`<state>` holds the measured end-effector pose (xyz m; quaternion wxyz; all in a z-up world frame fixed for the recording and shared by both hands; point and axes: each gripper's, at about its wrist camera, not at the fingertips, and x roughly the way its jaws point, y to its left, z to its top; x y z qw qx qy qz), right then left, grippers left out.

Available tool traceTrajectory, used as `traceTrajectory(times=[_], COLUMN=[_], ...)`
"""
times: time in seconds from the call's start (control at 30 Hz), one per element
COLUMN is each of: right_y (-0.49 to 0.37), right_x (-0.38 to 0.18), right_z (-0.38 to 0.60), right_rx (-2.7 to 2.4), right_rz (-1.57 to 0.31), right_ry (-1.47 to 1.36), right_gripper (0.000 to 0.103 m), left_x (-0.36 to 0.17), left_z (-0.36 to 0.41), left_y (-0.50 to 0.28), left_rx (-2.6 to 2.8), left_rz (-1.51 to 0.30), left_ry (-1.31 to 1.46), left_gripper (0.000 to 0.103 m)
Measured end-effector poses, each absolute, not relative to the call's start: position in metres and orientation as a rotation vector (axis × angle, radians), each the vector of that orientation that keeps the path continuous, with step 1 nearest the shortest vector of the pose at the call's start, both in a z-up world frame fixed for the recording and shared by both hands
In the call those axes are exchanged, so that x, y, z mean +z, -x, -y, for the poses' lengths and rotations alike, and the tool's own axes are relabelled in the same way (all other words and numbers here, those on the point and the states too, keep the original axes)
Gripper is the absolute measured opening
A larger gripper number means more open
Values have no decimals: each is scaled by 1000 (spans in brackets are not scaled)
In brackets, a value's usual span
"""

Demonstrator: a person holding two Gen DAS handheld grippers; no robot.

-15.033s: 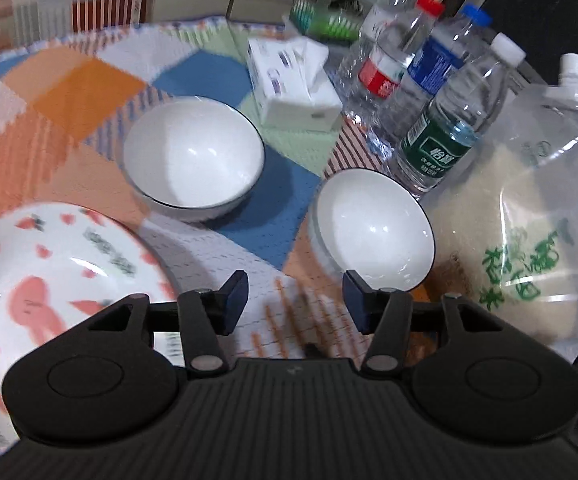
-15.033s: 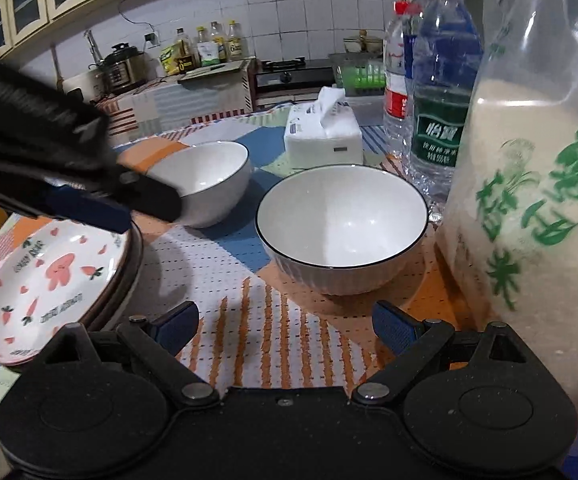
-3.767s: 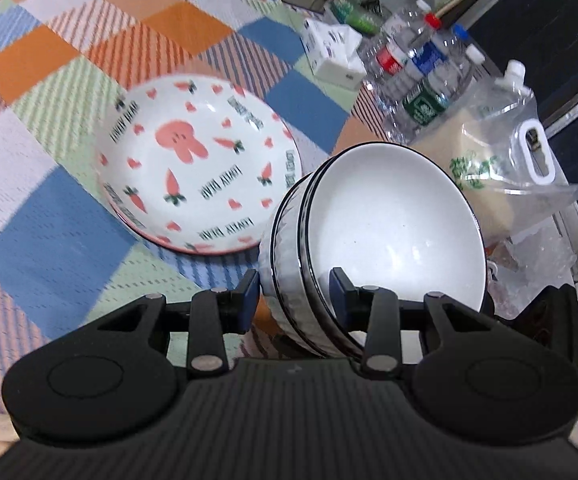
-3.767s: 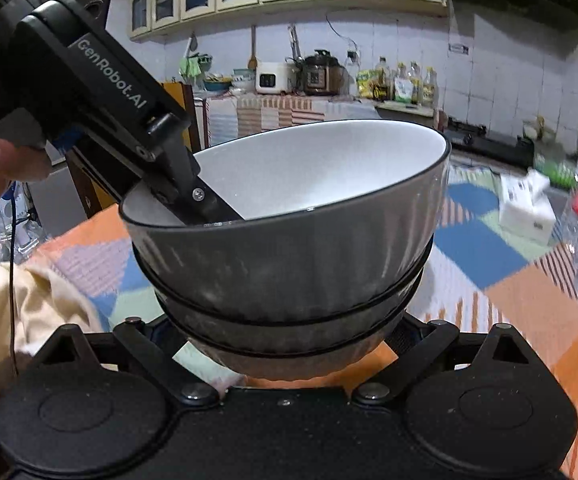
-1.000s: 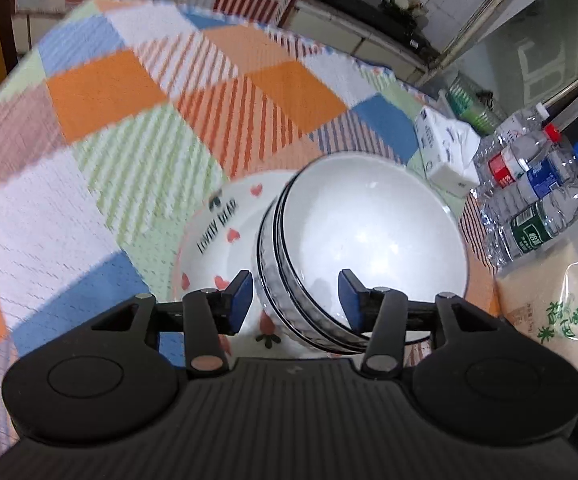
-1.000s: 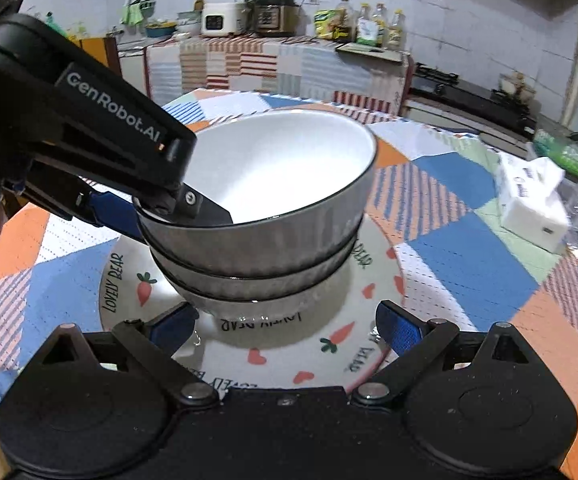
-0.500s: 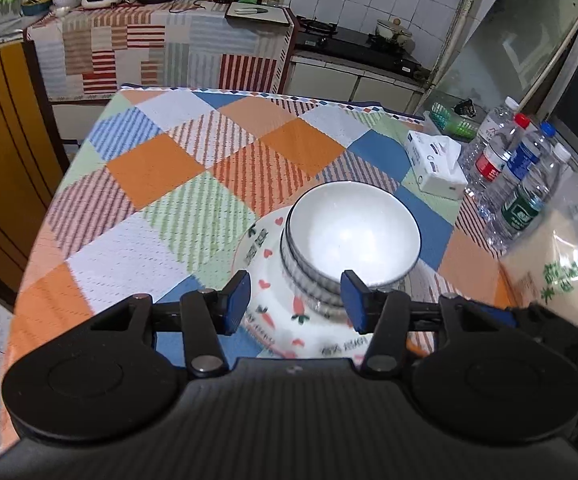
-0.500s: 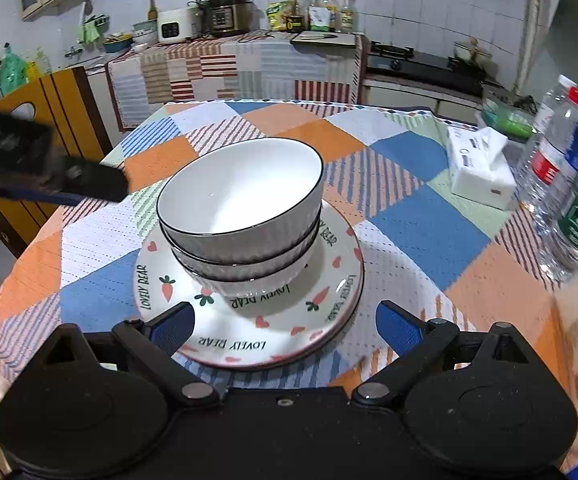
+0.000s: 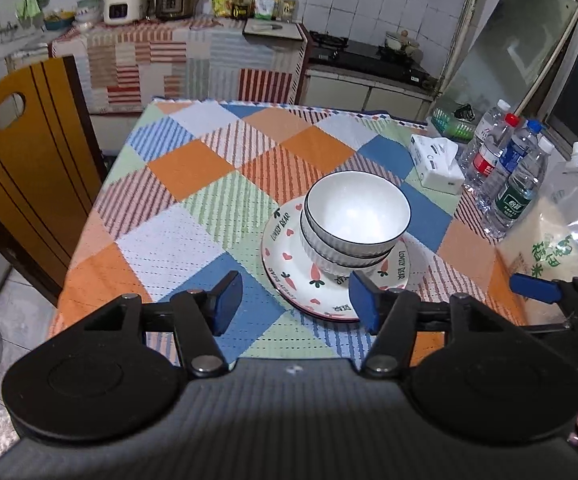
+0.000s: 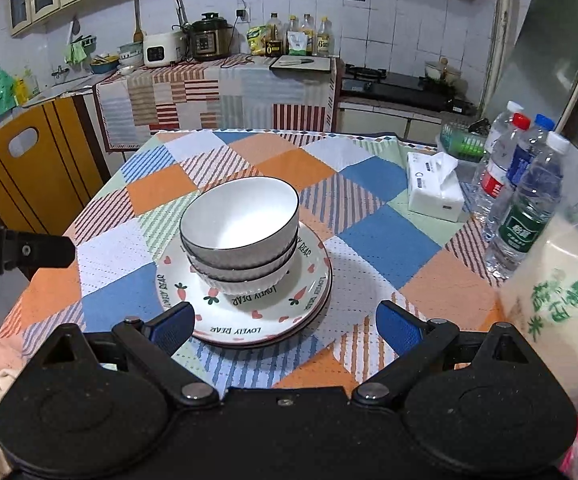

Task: Organize plates and bowls

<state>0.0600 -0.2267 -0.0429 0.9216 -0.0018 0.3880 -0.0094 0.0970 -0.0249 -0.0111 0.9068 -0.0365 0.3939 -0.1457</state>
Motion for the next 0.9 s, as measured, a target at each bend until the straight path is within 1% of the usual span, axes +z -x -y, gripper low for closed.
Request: traceTrajectory(times=[0.43,0.63,0.77,0.83,0.9], right_y=[-20,-17,-15,-14,-13], right_x=[-26,-27,-26,-26,-26], right_z=[206,210,211,212,211], right_rx=[-16,-47,-79,-88,-99], right_rz=[-749,-740,-718,-710,-704], right_ry=[48,19,1,0,8], right_gripper=[99,99,99,99,99], left_x=[-6,-12,-14,-15,-16], left_z=[22,20,19,19,19], left_y=[-60,-55,-52,-50,-50], left_rx=[-279,-267,-266,-266,-261], left_rz=[-763,-748,-735,-726,-723], left_ry=[3,0,0,-1,1], left_gripper=[66,75,86,88,94])
